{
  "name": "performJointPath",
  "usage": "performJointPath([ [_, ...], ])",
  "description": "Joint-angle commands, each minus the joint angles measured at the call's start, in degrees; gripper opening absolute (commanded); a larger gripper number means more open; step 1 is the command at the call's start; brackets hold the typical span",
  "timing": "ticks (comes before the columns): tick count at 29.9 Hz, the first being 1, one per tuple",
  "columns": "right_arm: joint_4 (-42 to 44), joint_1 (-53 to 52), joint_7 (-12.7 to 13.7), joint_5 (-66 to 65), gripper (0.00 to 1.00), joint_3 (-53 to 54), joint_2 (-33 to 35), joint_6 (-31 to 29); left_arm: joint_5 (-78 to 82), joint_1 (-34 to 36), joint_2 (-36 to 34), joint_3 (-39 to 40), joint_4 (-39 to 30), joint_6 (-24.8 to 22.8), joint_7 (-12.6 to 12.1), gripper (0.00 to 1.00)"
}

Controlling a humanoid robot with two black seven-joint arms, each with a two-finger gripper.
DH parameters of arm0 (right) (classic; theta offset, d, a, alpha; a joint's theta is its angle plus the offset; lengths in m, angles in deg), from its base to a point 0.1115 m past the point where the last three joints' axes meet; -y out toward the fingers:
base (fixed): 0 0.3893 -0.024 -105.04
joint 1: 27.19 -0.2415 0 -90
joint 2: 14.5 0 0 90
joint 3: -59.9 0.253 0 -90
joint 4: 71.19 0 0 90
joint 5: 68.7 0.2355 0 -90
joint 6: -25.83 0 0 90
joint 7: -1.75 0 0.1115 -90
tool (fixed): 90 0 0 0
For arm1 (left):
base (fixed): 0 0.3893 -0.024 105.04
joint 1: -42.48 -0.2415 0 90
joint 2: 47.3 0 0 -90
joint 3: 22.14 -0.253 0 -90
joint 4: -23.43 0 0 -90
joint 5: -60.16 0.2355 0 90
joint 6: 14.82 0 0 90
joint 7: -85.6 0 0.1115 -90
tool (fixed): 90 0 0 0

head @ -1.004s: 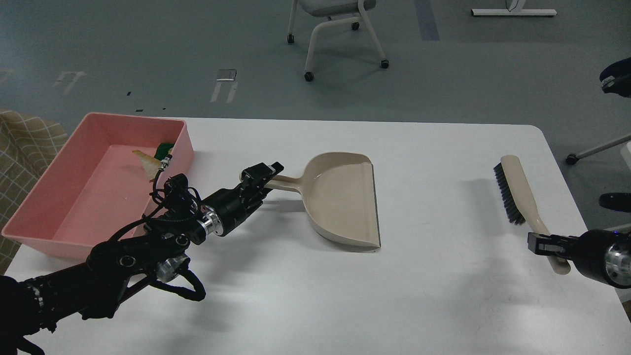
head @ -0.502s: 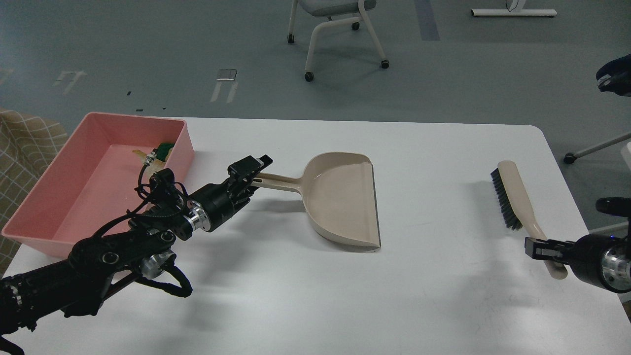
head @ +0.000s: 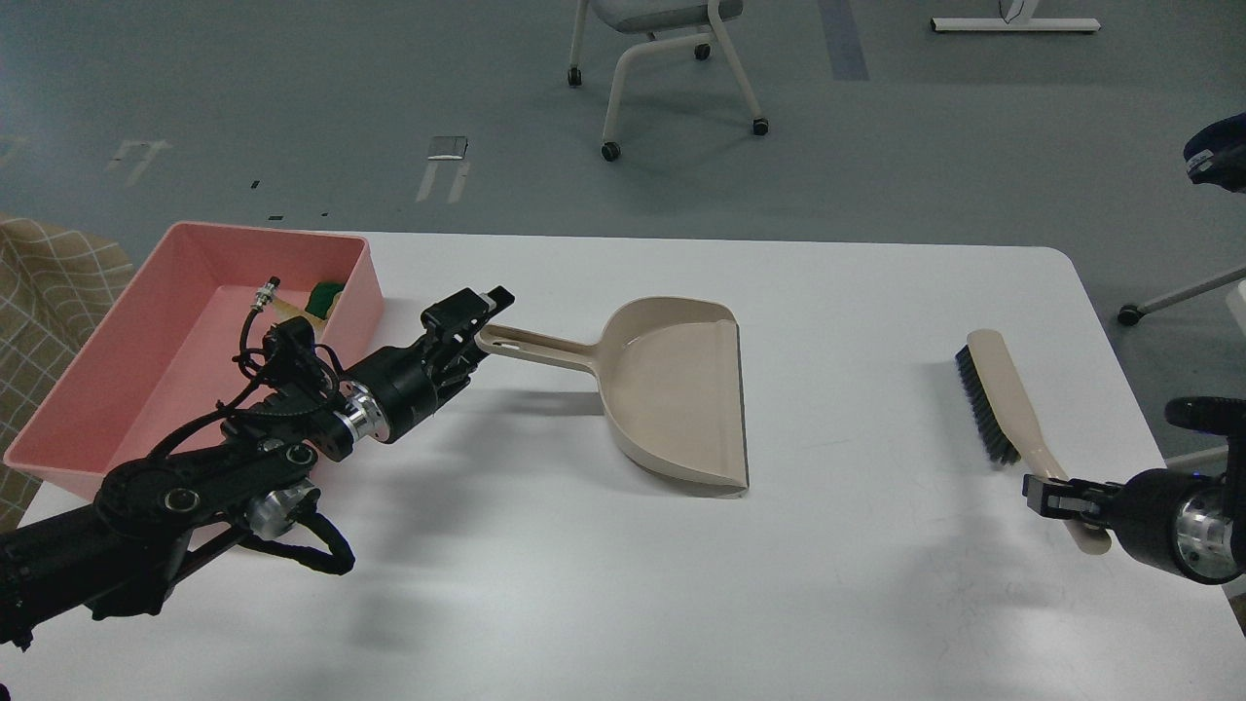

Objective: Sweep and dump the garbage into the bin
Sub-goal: 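Release the dustpan and set the brush down with the right gripper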

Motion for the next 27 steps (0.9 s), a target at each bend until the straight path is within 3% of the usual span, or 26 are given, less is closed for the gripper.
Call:
performJointPath([
  [1, -0.2, 0.1, 0.0, 0.3, 0.44, 0.5, 0.0, 0.0, -0.3, 0.2, -0.2, 0.4, 0.0, -0.1, -0.7, 0.76],
  [6, -0.1, 0.1, 0.0, 0.4, 0.5, 1.0, 0.0, 0.0, -0.4, 0.2, -1.6, 0.5, 0.0, -0.4, -1.1, 0.78],
  [7, -0.1, 0.1, 0.0, 0.4, 0.58, 1.8, 0.0, 0.0, -0.4, 0.2, -1.8, 0.5, 0.0, -0.4, -1.1, 0.78],
  [8, -0.1, 0.1, 0.0, 0.4, 0.6, 2.1, 0.0, 0.0, -0.5, 0.1, -1.8, 0.5, 0.0, -0.4, -1.0, 0.79],
  [14, -0.3, 0.1, 0.0, 0.5, 0.61, 4.3, 0.1, 0.0, -0.5, 0.0, -2.8, 0.4, 0.0, -0.4, -1.0, 0.79],
  [16, -0.3, 0.1, -0.2, 0.7, 0.7, 6.1, -0.1, 0.0, -0.5, 0.0, -3.7, 0.4, 0.0, -0.4, -1.0, 0.79],
  [18, -0.2, 0.1, -0.2, 0.8, 0.71, 7.2, -0.1, 0.0, -0.5, 0.0, -4.3, 0.5, 0.0, -0.4, -1.0, 0.79],
  [21, 0.0, 0.1, -0.3, 1.1, 0.99, 11.1, -1.6, 0.0, -0.5, 0.1, -6.2, 1.1, -0.1, -0.6, -0.9, 0.79],
  [27, 0.0, 0.1, -0.2, 1.1, 1.0, 20.2, -5.5, 0.0, -0.5, 0.3, -8.7, 2.2, -1.8, -1.6, -0.9, 0.8],
])
